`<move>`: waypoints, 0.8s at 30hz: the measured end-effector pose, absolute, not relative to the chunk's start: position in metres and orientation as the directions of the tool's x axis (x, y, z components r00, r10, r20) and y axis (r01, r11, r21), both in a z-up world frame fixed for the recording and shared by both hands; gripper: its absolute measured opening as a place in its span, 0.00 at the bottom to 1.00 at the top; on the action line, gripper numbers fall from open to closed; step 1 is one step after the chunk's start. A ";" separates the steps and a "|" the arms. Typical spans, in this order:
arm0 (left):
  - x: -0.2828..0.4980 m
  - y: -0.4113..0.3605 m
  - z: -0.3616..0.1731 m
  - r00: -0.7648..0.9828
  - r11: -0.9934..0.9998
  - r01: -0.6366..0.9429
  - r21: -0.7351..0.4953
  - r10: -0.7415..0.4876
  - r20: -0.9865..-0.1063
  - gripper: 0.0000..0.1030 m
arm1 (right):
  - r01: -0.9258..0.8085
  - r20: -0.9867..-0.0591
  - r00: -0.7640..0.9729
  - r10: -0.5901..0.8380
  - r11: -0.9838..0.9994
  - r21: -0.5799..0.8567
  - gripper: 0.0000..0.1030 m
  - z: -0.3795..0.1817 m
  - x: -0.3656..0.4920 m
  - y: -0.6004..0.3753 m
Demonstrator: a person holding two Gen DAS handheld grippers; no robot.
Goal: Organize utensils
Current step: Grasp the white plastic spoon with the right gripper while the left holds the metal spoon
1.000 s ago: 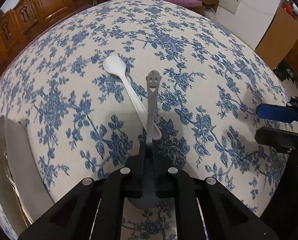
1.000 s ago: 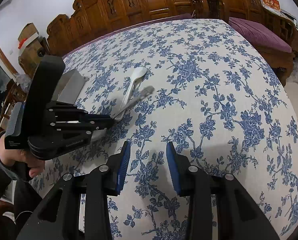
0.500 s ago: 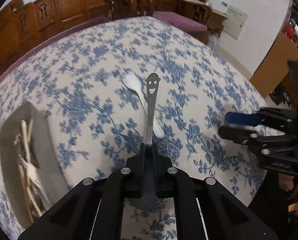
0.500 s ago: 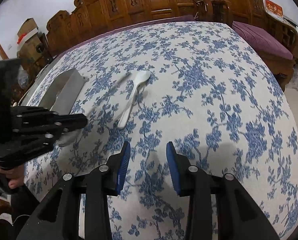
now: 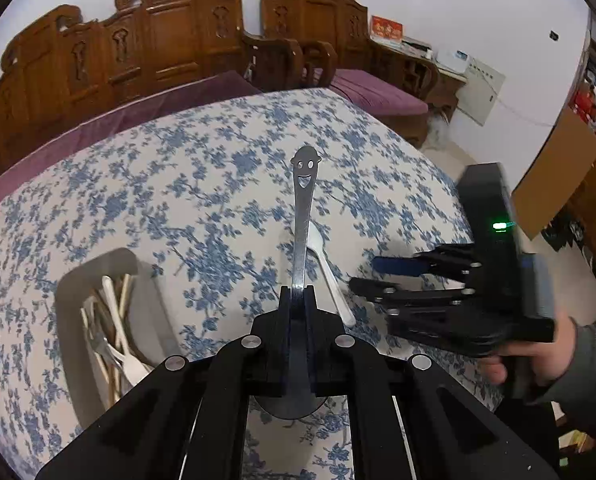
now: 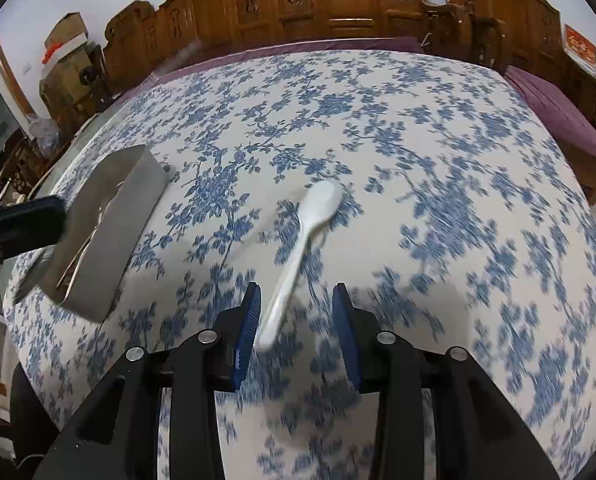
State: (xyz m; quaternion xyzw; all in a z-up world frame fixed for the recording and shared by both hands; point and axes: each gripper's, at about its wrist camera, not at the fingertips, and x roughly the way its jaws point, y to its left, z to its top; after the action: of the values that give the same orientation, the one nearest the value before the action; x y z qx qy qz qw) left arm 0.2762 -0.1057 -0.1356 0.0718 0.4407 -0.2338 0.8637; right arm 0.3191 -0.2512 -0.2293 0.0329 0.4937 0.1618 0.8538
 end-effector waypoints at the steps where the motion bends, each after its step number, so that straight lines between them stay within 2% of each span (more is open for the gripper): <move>1: 0.277 -0.104 -0.134 0.507 0.883 0.461 -0.083 -0.339 -0.792 0.05 | -0.244 -0.835 0.456 0.308 0.946 0.215 0.38 -0.231 0.324 -0.248; 10: 0.275 -0.087 -0.121 0.534 0.899 0.430 -0.079 -0.324 -0.780 0.05 | -0.239 -0.876 0.411 0.253 0.957 0.164 0.38 -0.254 0.367 -0.229; 17: 0.275 -0.071 -0.112 0.558 0.910 0.406 -0.082 -0.317 -0.767 0.05 | -0.251 -0.887 0.408 0.216 0.961 0.118 0.38 -0.260 0.367 -0.222; 22: 0.273 -0.060 -0.105 0.576 0.919 0.386 -0.075 -0.304 -0.759 0.05 | -0.238 -0.895 0.410 0.175 0.968 0.081 0.27 -0.259 0.365 -0.221; 24: 0.274 -0.055 -0.103 0.582 0.924 0.376 -0.076 -0.299 -0.756 0.05 | -0.228 -0.897 0.410 0.164 0.971 0.073 0.13 -0.259 0.365 -0.223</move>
State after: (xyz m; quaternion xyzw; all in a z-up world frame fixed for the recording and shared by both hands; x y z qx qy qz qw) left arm 0.2738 -0.0553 -0.1027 0.0462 0.4160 -0.1898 0.8882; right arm 0.3648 -0.2226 -0.2595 -0.0303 0.5305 0.1168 0.8390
